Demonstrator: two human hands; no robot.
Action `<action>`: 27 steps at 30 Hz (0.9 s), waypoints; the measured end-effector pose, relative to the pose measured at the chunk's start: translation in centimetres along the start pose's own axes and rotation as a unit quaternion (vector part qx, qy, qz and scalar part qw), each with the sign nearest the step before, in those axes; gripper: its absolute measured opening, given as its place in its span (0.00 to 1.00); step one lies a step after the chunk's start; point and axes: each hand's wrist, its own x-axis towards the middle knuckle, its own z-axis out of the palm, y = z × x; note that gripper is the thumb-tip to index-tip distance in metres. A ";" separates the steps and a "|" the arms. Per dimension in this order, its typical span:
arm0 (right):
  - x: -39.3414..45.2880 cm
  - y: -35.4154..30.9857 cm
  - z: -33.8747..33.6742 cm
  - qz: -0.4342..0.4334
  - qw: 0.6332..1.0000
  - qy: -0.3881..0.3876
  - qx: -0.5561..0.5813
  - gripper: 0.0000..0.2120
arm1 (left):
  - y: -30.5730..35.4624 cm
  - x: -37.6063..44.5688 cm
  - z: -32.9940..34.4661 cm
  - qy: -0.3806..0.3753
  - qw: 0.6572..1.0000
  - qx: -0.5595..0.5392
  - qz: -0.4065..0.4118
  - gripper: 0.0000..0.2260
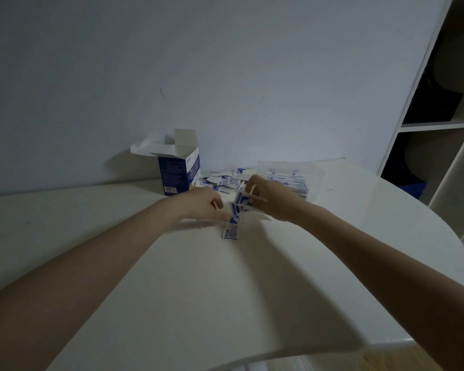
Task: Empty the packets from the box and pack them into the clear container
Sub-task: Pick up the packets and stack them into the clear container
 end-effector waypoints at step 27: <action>0.3 0.3 -0.6 0.113 0.983 0.124 0.069 0.07 | 2.2 -0.7 0.3 0.001 0.999 0.019 -0.029 0.19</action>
